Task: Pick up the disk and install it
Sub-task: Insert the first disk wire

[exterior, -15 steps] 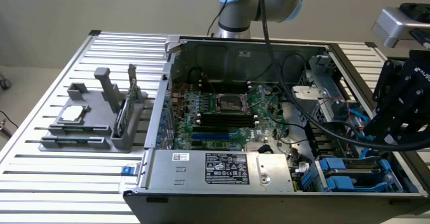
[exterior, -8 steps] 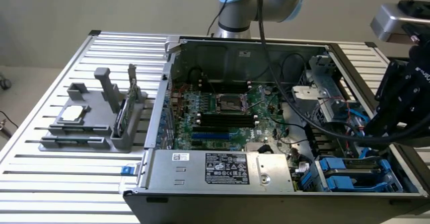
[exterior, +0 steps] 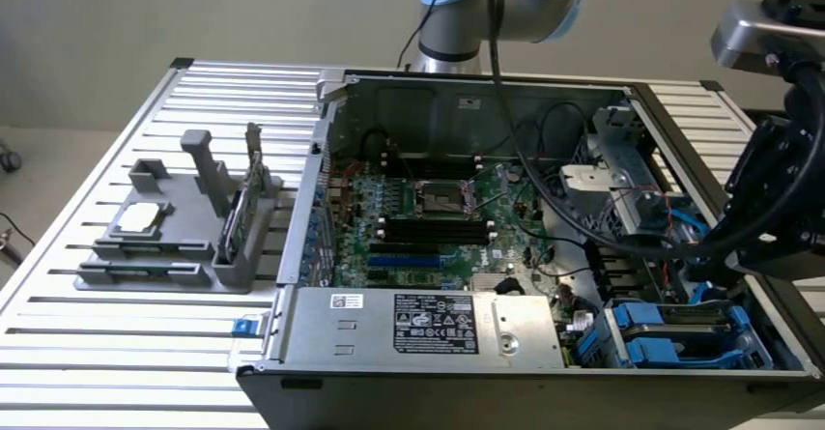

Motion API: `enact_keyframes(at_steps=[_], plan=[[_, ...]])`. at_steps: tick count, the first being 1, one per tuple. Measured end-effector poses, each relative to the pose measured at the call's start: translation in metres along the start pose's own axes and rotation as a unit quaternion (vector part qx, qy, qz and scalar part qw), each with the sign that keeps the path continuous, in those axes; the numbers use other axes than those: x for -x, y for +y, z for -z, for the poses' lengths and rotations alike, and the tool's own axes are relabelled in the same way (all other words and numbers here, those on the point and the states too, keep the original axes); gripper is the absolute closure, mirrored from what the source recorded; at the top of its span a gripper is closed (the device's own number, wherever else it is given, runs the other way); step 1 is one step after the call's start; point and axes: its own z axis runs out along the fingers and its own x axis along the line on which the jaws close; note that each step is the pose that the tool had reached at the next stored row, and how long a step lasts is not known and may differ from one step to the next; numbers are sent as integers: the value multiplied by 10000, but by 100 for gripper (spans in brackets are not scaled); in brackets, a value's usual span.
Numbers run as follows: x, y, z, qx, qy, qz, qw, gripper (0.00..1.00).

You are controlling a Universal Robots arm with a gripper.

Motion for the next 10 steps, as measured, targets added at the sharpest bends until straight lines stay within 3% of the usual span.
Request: enact_keyframes(at_steps=[5, 10], plan=[[0, 0, 0, 23, -18, -436, 9990, 66], [0, 0, 0, 47, -35, -880, 9961, 66]])
